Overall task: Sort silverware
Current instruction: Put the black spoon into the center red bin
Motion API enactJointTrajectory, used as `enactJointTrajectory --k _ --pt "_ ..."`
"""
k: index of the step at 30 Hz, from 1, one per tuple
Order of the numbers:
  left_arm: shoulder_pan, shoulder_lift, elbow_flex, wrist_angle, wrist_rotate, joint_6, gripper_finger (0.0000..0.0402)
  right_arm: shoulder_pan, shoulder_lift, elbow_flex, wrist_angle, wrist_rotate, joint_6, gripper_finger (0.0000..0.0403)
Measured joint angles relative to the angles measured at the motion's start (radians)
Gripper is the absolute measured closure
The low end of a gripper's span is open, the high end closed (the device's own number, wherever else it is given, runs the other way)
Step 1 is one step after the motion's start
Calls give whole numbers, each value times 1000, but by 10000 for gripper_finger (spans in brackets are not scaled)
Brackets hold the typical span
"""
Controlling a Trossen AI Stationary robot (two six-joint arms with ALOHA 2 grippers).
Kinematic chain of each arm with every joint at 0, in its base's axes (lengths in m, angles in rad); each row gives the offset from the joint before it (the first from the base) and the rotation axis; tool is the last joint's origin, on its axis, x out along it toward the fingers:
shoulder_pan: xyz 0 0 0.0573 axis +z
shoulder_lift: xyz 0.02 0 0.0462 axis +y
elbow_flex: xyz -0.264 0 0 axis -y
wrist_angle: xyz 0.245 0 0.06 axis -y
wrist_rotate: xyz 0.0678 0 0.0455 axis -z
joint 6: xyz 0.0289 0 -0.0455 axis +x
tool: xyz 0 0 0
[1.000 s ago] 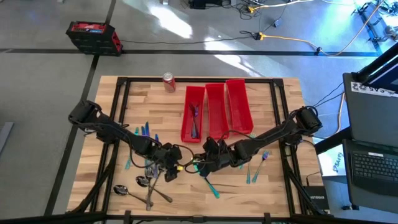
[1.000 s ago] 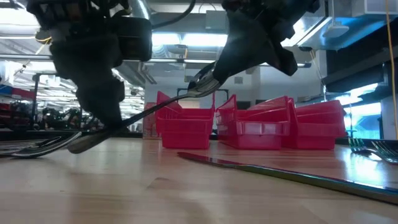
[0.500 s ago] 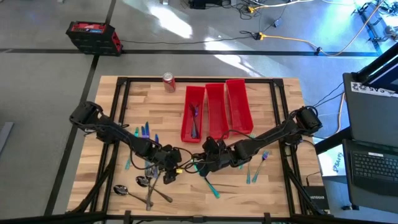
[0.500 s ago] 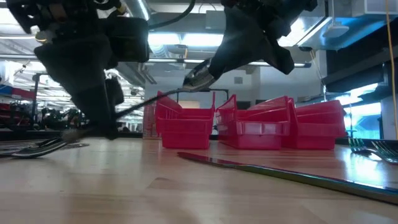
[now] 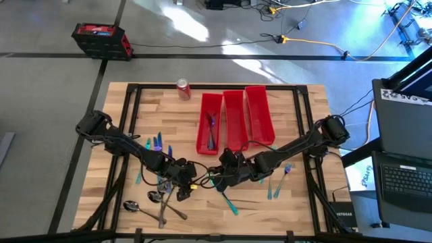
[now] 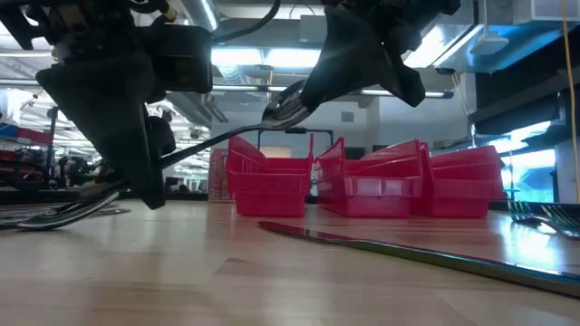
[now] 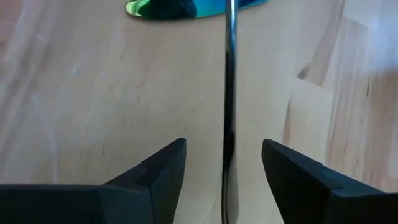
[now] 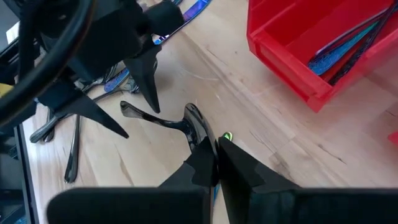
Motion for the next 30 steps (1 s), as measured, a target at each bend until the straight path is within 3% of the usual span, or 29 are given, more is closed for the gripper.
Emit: enactJointTrajectory --k 7,18,30 --pt "0 0 0 15 -28 -18 233 1 0 0 0 0 -33 403" --pt "-9 -1 0 68 -11 -44 242 1 0 0 0 0 -42 403" --pt "-16 -5 0 79 -26 -50 378 1 0 0 1 -10 -57 403"
